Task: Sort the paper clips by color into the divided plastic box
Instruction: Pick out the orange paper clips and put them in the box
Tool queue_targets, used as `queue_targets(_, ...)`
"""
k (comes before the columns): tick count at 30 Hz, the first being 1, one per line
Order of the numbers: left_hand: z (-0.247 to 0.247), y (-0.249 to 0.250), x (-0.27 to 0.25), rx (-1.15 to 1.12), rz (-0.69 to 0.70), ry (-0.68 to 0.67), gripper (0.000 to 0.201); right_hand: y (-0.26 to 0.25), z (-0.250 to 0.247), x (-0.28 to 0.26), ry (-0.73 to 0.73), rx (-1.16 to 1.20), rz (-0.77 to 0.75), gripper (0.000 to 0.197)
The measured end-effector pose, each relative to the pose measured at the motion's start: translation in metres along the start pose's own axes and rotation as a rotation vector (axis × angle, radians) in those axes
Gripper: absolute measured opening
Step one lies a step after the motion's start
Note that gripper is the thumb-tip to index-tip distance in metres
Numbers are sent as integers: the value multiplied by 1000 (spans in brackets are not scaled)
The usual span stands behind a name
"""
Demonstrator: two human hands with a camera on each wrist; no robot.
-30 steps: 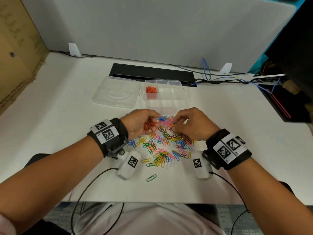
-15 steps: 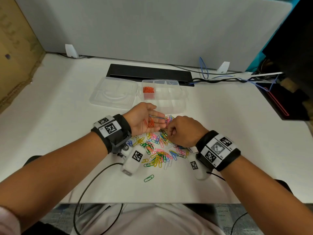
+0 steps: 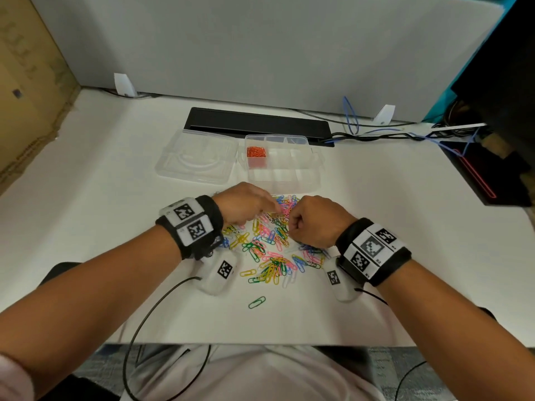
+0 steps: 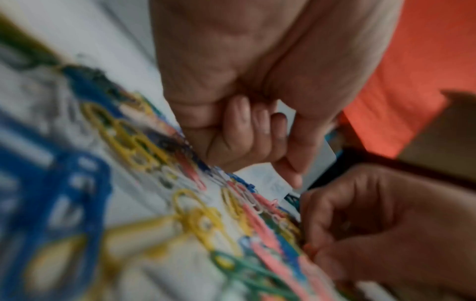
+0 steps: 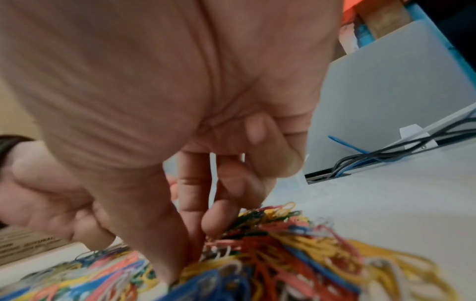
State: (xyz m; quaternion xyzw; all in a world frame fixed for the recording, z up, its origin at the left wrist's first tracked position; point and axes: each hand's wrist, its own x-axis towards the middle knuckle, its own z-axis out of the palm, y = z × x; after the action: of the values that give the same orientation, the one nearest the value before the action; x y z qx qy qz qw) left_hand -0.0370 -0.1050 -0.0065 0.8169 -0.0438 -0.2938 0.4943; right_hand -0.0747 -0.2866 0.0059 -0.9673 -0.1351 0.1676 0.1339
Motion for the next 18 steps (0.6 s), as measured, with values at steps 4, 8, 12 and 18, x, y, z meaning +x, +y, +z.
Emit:
queue_targets(4,9,11,5,403,152,-68,7,6,-4,-3,35,98,-14,13)
queue_targets(8,8,16,9,704,162,-33,5,15,-8,-3,100,200,4,11)
queue_targets(12,-2,13,2,764,148,-64,7,18,-8,-2,80,236,32,13)
queue_targets(18,-11,10,-4,649,158,-113,12,2,-5,6,47,207,-23,17)
